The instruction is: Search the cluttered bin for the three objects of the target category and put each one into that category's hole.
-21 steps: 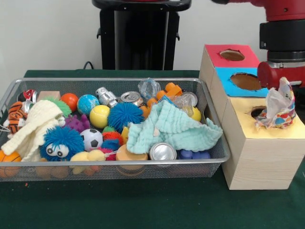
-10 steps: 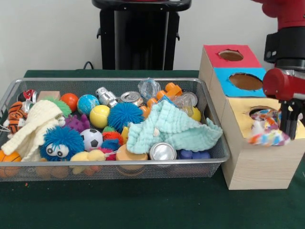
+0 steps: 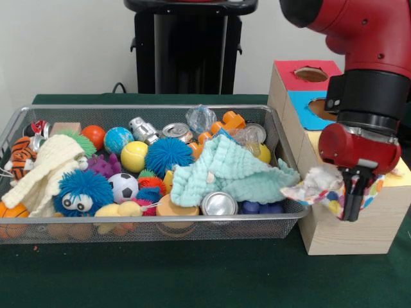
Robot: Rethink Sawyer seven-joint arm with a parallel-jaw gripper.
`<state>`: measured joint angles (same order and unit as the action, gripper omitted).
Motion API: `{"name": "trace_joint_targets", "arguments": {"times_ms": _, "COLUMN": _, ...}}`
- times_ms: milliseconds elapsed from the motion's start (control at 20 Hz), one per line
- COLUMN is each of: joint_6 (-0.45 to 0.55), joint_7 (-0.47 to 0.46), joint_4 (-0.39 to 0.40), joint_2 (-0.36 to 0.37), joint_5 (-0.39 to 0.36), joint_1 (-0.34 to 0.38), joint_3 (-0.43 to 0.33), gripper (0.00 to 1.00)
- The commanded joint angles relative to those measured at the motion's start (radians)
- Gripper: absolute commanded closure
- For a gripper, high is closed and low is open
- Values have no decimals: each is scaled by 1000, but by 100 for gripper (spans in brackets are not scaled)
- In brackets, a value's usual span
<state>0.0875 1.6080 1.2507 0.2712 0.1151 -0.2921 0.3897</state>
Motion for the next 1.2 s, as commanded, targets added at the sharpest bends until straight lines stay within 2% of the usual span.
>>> {"name": "trace_joint_targets", "arguments": {"times_ms": 50, "joint_6": 127, "joint_7": 66, "joint_4": 60, "joint_2": -97, "joint_5": -71, "joint_1": 81, "joint_3": -40, "gripper": 100}}
{"name": "trace_joint_targets", "arguments": {"times_ms": 300, "joint_6": 339, "joint_7": 21, "joint_4": 116, "joint_2": -17, "joint_5": -28, "joint_1": 168, "joint_3": -169, "gripper": 100}}
{"name": "trace_joint_targets", "arguments": {"times_ms": 600, "joint_6": 677, "joint_7": 0, "joint_4": 202, "joint_2": 109, "joint_5": 38, "joint_1": 253, "joint_3": -306, "gripper": 100}}
{"name": "trace_joint_targets", "arguments": {"times_ms": 800, "joint_6": 769, "joint_7": 20, "joint_4": 237, "joint_2": 154, "joint_5": 74, "joint_1": 283, "joint_3": -356, "gripper": 100}}
{"name": "trace_joint_targets", "arguments": {"times_ms": 1200, "joint_6": 858, "joint_7": 56, "joint_4": 272, "joint_2": 199, "joint_5": 107, "joint_1": 316, "joint_3": -410, "gripper": 100}}
